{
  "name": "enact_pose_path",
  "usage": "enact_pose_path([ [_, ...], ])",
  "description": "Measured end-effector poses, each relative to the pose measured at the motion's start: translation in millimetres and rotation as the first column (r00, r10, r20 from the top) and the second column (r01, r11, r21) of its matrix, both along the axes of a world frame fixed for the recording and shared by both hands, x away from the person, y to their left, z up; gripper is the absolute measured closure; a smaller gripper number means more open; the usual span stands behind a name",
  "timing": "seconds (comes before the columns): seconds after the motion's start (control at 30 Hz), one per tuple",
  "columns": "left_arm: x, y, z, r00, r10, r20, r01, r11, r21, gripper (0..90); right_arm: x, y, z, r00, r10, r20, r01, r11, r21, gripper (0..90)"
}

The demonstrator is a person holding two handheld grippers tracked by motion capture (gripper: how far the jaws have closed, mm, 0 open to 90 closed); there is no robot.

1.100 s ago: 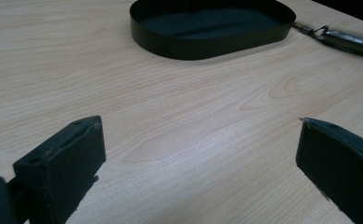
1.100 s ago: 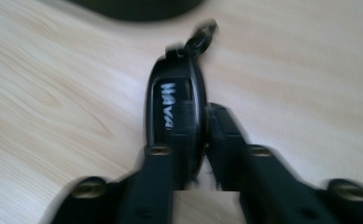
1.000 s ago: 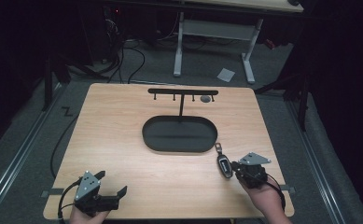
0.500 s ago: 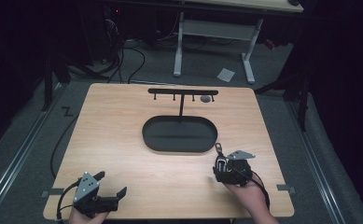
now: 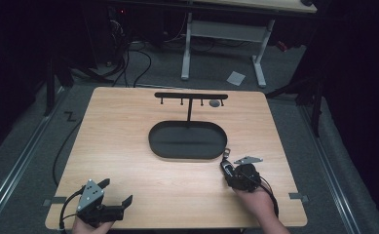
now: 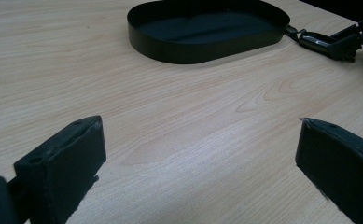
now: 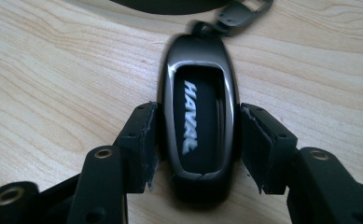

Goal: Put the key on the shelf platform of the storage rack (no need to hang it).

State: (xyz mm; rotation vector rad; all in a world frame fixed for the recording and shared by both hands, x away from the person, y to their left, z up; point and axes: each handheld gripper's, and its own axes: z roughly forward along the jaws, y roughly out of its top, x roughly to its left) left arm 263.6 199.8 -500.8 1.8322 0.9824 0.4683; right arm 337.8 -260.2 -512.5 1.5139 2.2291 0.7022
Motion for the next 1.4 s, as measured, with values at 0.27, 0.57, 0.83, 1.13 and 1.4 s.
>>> enact_pose_path([
  [0.27, -0.4, 0.2, 1.5, 1.0000, -0.001, 0.006, 0.001, 1.0000, -0.006, 2.4, 0.3, -2.7, 1.9, 0.9998, 0.016, -0.009, -0.016, 1.000, 0.006, 49.5],
  [0.57, -0.1, -2.7, 1.4, 0.9999, -0.012, 0.004, 0.012, 0.9999, -0.007, 2.4, -5.2, -10.4, 25.1, 0.9965, 0.032, 0.078, -0.031, 0.999, -0.010, 78.9],
  [0.83, 0.9, -4.6, -0.9, 0.9998, -0.021, -0.003, 0.021, 0.9998, -0.005, 2.4, -1.7, 4.9, 18.3, 0.9986, 0.025, 0.047, -0.026, 0.999, 0.031, 40.4],
  [1.13, -1.1, -2.0, 2.1, 0.9998, -0.017, 0.009, 0.017, 0.9997, -0.015, 2.4, 7.6, 21.2, -0.1, 0.9974, -0.072, -0.003, 0.072, 0.997, 0.037, 30.2],
  [1.4, -1.6, -1.1, 2.8, 0.9998, -0.017, 0.010, 0.017, 0.9997, -0.020, 2.4, 1.4, 8.5, 21.9, 0.9999, 0.001, 0.011, -0.001, 0.999, -0.032, 46.7],
])
